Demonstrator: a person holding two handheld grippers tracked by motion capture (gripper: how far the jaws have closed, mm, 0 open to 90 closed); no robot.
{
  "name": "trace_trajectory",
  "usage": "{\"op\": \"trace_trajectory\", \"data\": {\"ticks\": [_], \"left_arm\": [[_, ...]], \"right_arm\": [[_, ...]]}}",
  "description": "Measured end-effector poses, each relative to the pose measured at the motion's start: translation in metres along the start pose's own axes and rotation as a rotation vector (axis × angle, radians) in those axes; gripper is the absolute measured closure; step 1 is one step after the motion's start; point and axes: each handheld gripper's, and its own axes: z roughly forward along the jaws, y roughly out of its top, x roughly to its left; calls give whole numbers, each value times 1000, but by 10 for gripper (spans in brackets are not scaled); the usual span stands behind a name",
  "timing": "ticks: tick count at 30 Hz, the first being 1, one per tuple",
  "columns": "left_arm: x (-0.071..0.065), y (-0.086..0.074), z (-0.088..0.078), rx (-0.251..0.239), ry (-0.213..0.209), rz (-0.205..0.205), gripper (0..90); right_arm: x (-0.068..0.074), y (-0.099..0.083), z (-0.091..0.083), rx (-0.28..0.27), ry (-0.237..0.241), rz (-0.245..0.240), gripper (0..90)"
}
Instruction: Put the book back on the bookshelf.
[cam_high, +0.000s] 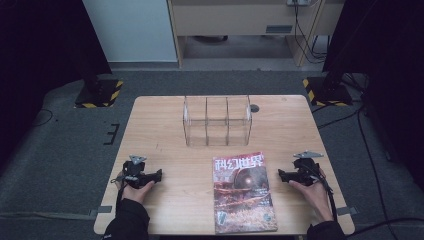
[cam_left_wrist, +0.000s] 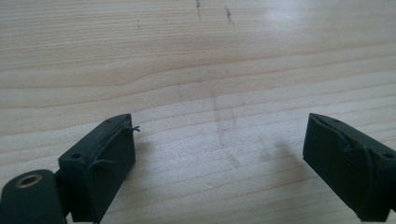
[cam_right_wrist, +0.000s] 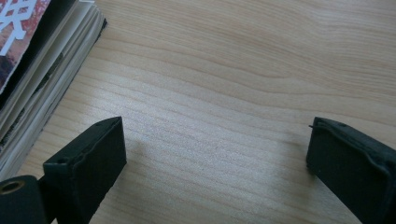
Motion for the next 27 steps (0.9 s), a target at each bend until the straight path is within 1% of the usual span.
{"op": "trace_trajectory", "data": {"ticks": [2,3,5,7,8,11,13,14,16,17,23,24,26,27], "left_arm": [[-2,2,-4,-29,-14,-11,94],[-2,3,-6,-36,-19,-12,97],[-5,4,-9,-49,-35,-13,104],[-8,5,-11,-52,-42,2,106],[-10,5,-11,-54,-47,8,111],[-15,6,-15,-67,-63,13,115],[-18,7,-18,-84,-69,27,118],[-21,7,-20,-92,-71,33,121],[-25,7,-22,-104,-83,40,125],[-27,7,-23,-108,-92,41,127],[-41,8,-29,-136,-121,72,136],[-44,8,-30,-141,-131,76,140],[-49,7,-32,-151,-141,86,146],[-51,7,-33,-158,-147,82,151]], "right_arm": [[0,1,-4,-5,-9,5,79],[1,2,-5,-8,-3,18,78],[2,4,-8,-22,10,23,78],[3,6,-11,-37,24,36,77],[4,7,-13,-39,31,34,77],[9,8,-16,-55,40,42,86],[12,9,-19,-62,54,41,86],[13,9,-20,-68,61,30,87],[16,10,-22,-77,71,32,87],[17,10,-23,-85,78,23,87],[24,11,-30,-103,126,26,103],[24,12,-31,-109,134,24,107],[28,12,-33,-110,155,31,118],[29,12,-34,-113,164,28,124]]}}
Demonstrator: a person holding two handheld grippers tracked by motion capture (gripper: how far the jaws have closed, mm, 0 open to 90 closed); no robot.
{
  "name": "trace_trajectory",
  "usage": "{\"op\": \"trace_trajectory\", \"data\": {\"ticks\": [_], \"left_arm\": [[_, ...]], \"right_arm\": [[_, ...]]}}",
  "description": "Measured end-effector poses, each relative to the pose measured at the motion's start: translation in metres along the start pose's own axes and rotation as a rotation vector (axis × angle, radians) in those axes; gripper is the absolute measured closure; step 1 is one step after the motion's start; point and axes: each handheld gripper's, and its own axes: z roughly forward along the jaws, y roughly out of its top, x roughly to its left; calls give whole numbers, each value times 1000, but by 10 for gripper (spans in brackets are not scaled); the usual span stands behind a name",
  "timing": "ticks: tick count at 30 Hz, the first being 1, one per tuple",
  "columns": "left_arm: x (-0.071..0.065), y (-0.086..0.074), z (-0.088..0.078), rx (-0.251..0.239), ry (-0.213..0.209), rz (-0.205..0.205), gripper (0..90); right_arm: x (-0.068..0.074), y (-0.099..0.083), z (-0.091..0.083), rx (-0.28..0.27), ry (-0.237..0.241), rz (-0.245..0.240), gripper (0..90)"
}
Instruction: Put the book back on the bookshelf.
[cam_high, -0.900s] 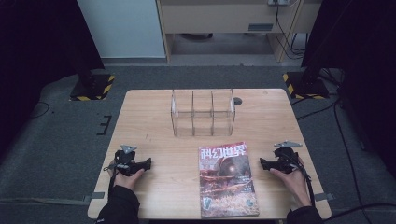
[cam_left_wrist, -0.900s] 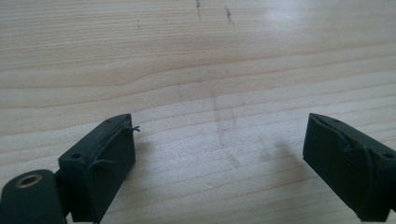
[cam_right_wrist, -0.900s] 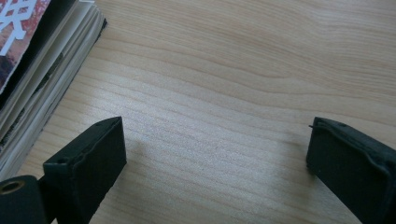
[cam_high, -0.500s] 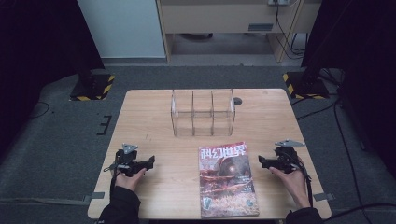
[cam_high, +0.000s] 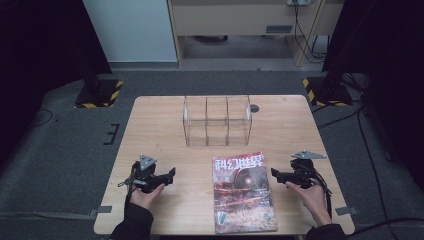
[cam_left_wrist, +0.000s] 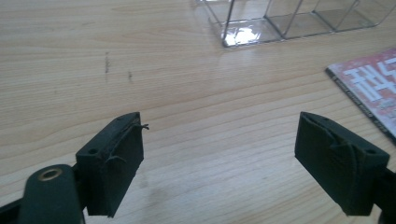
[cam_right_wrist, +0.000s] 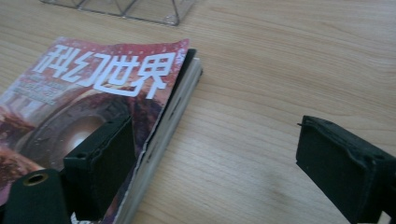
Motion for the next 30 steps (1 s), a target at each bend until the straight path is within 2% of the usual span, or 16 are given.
{"op": "trace_trajectory", "data": {"ticks": [2,4,5,9,14,16,17,24,27,30], "left_arm": [[-5,1,-1,-6,-17,8,163],[-9,1,-2,-11,-24,12,171],[-15,1,-2,-11,-30,28,174],[-28,1,0,0,-49,52,192],[-47,0,4,17,-95,89,209],[-51,-1,5,23,-101,99,212],[-60,-2,8,29,-115,115,214],[-85,-4,14,45,-154,173,210],[-93,-5,17,53,-166,188,210],[-100,-7,20,64,-175,198,208]], "right_arm": [[3,0,-1,-1,14,6,138],[6,0,-1,1,30,-11,154],[8,-1,-1,5,36,-13,162],[14,-3,-1,9,52,-21,209],[19,-6,3,16,67,-44,240],[23,-7,5,24,75,-47,242],[25,-8,7,30,79,-55,243],[37,-11,17,58,92,-81,236],[37,-12,18,59,92,-96,234],[37,-13,18,58,94,-88,234]]}}
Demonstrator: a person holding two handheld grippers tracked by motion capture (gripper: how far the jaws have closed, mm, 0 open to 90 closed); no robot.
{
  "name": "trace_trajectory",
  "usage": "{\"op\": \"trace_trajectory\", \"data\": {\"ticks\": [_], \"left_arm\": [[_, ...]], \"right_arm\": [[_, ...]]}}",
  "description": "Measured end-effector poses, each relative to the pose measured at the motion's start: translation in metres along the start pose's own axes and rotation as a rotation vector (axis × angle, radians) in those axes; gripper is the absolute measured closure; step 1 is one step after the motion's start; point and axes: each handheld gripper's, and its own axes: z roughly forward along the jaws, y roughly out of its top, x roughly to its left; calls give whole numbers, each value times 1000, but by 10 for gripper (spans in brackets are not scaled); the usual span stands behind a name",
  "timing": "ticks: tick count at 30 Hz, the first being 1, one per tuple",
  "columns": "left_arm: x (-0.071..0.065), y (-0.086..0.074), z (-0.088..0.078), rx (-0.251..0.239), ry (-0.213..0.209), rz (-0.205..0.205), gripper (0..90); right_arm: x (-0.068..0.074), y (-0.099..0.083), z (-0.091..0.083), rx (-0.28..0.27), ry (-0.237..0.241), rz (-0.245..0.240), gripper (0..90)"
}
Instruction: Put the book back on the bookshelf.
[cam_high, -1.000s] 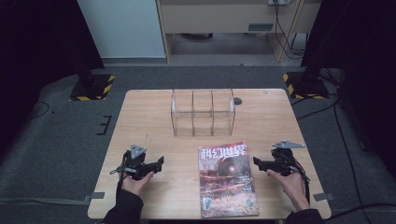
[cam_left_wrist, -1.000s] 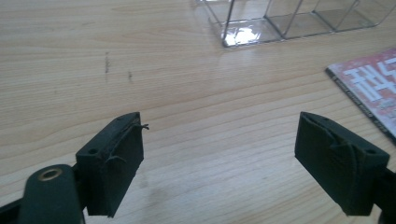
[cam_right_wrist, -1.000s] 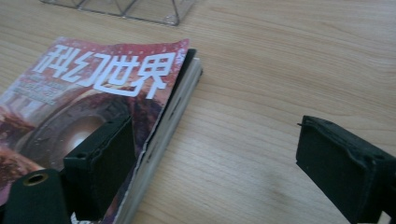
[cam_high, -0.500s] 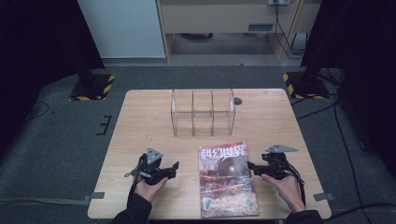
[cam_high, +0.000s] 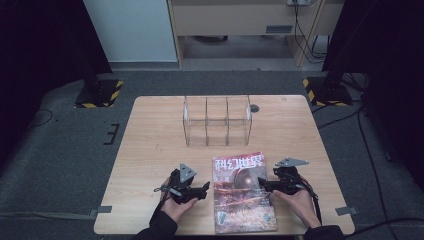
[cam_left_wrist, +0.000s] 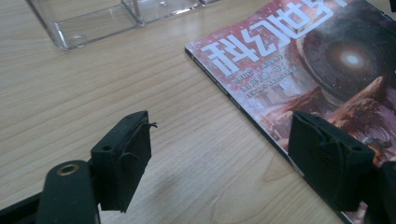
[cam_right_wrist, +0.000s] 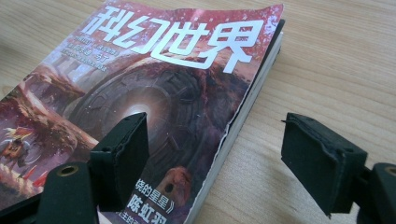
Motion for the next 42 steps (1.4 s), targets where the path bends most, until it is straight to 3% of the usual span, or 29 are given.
{"op": "trace_trajectory", "data": {"ticks": [9,20,27,35,42], "left_arm": [[-13,-3,14,39,-25,14,195],[-33,-6,32,84,-67,59,202],[-35,-6,36,84,-93,43,199],[-35,-6,37,77,-101,43,191],[-42,-6,43,47,-117,58,175]], "right_arm": [[3,-9,-2,22,17,-9,223],[7,-11,2,28,31,-8,277],[11,-12,8,56,51,-18,298],[13,-11,12,40,65,-20,297],[11,-11,12,29,83,20,297]]}}
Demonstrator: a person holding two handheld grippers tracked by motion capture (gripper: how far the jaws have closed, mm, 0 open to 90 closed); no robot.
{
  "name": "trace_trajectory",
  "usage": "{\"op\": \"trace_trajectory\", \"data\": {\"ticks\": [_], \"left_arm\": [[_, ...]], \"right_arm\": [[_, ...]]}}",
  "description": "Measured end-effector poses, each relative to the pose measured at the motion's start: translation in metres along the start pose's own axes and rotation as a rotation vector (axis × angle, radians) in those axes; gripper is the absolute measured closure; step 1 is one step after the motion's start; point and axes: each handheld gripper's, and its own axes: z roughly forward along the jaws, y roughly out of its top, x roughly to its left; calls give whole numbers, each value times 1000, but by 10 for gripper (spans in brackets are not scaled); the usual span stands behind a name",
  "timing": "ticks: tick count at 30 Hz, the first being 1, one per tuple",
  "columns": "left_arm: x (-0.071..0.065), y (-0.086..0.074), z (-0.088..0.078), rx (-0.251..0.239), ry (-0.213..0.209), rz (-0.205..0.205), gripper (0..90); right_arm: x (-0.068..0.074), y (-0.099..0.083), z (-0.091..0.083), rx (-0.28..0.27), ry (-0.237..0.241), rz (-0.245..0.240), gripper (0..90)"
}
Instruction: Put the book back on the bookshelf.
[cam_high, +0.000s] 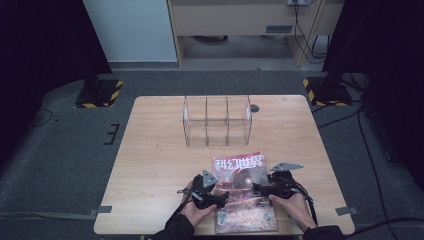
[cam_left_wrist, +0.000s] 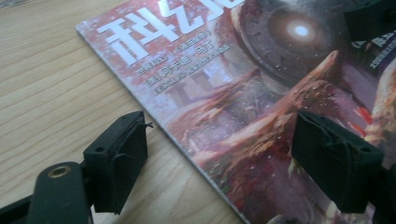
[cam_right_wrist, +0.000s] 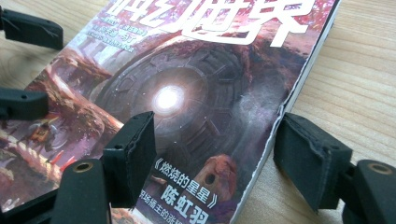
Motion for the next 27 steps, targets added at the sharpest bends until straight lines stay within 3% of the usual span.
{"op": "trace_trajectory", "data": {"ticks": [11,15,22,27], "left_arm": [[-3,0,2,-6,-20,18,166],[-3,1,2,-3,-25,18,162],[-2,1,3,-3,-29,22,149],[-3,4,6,2,-18,14,122]], "right_arm": [[-3,3,-8,-57,57,68,319],[-3,4,-10,-75,71,71,322],[-2,8,-16,-155,110,67,346],[0,9,-16,-184,112,56,335]]}}
